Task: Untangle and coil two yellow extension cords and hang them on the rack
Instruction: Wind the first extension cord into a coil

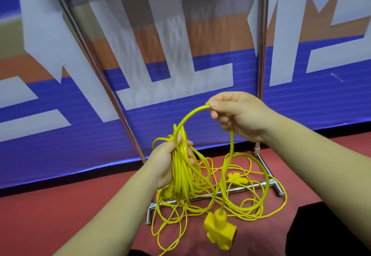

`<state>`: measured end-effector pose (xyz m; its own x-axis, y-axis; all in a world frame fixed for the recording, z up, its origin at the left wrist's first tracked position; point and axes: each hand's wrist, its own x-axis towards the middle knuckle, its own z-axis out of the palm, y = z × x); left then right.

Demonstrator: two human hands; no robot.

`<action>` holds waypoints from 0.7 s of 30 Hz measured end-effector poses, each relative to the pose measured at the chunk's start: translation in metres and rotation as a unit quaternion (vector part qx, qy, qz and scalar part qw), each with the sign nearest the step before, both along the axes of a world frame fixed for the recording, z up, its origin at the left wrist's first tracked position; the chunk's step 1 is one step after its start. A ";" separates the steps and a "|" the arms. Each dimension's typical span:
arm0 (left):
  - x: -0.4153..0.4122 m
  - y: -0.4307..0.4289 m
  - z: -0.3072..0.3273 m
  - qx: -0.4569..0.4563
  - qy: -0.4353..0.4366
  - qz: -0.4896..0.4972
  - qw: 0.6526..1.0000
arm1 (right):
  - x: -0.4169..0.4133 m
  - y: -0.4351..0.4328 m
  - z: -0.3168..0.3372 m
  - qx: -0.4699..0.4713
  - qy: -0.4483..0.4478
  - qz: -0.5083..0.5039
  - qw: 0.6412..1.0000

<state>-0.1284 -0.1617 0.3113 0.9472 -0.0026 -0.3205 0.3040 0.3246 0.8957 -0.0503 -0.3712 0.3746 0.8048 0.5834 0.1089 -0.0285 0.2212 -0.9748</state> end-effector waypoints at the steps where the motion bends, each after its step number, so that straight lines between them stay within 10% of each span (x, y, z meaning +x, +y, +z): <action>1: -0.001 0.000 0.001 -0.004 -0.004 -0.017 1.000 | 0.004 -0.001 -0.002 -0.001 0.008 -0.043 0.999; 10: -0.015 -0.006 0.016 0.011 -0.065 -0.163 0.984 | 0.041 -0.024 -0.041 -0.110 0.037 -0.242 0.963; 21: -0.013 -0.003 0.018 0.099 -0.041 -0.155 0.982 | 0.010 -0.023 -0.026 -0.226 -0.159 0.023 0.961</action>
<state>-0.1410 -0.1646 0.3291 0.9334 -0.2399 -0.2668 0.2854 0.0457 0.9573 -0.0399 -0.3940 0.3482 0.7454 0.6628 0.0716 0.2861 -0.2210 -0.9324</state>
